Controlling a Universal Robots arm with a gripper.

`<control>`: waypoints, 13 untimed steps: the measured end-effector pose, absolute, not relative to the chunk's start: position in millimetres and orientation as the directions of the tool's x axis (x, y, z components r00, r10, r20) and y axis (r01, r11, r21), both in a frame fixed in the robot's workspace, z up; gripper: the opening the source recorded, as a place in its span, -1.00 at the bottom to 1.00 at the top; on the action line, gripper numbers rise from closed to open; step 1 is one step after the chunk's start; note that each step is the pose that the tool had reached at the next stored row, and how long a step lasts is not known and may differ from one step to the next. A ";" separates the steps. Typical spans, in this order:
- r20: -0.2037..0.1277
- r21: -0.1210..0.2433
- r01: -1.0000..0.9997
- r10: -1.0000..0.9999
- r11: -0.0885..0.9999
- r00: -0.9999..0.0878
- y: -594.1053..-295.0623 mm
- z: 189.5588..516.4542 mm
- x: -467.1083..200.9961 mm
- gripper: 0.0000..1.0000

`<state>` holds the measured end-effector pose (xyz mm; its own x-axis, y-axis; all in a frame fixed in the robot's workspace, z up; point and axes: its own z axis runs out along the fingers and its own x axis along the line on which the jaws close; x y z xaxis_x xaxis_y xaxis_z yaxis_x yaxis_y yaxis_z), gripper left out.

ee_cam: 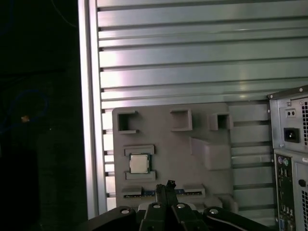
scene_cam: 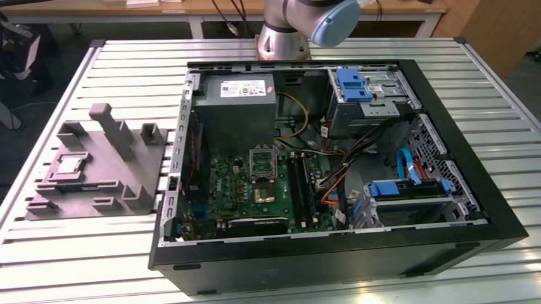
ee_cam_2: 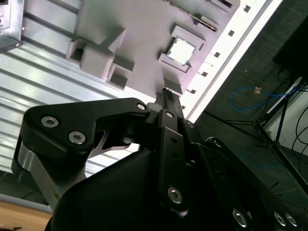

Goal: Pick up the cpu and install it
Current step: 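Reach for the cpu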

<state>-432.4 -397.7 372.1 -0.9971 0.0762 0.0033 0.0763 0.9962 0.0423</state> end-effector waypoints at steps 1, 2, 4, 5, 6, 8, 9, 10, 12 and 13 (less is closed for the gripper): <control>0.004 0.042 0.076 0.076 0.996 -0.997 -397.7 371.9 -436.1 -0.79; 0.005 0.042 0.076 0.076 0.996 -0.997 -397.7 371.5 -439.9 -0.79; 0.007 0.042 0.076 0.076 0.996 -0.997 -397.7 370.8 -445.4 -0.79; 0.007 0.042 0.076 0.076 0.996 -0.997 -397.7 370.6 -447.0 -0.79; 0.008 0.042 0.077 0.076 0.996 -0.997 -397.7 370.3 -448.1 -0.79; 0.009 0.042 0.076 0.076 0.996 -0.997 -397.7 370.0 -448.7 -0.79; 0.009 0.042 0.076 0.076 0.996 -0.997 -397.7 370.0 -448.7 -0.79; 0.009 0.042 0.076 0.076 0.996 -0.997 -397.7 370.0 -448.7 -0.79; 0.009 0.042 0.077 0.076 0.996 -0.997 -397.7 370.0 -448.8 -0.79; 0.009 0.042 0.077 0.076 0.996 -0.997 -397.7 370.0 -448.8 -0.79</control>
